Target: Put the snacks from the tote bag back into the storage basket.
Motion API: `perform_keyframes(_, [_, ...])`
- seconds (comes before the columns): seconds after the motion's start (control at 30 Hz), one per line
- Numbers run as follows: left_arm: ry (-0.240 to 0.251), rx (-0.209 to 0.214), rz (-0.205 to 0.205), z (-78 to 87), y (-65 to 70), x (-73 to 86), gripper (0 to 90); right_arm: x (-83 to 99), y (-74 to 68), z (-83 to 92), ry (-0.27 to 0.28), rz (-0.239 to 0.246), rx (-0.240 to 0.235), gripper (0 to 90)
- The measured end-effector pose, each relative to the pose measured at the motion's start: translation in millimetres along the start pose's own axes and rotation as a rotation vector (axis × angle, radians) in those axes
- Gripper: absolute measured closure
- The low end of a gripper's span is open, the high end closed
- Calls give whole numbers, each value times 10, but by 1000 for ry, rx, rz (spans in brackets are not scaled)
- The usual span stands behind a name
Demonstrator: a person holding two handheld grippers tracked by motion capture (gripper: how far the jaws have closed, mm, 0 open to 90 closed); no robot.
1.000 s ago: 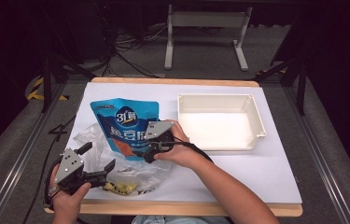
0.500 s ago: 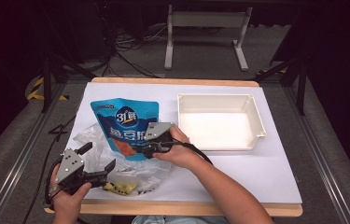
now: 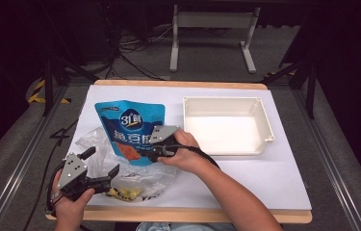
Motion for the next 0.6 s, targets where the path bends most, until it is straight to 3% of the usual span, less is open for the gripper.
perform_keyframes(0.43, [5, -4, 15, 1, -29, 5, 69, -80, -19, 23, -25, -12, 5, 534])
perform_keyframes(0.6, [7, -4, 17, 1, -30, 2, 69, -293, -39, 140, -11, 2, -7, 532])
Point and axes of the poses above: each handheld gripper's, and its own axes: z roughly backward along the jaws, x roughly out of its underside, y roughly to its right, the point moved 8 cm from there along -z, roughly forward along the jaws, and after that the axes turned 6 degrees about y, right-handed, at the moved point
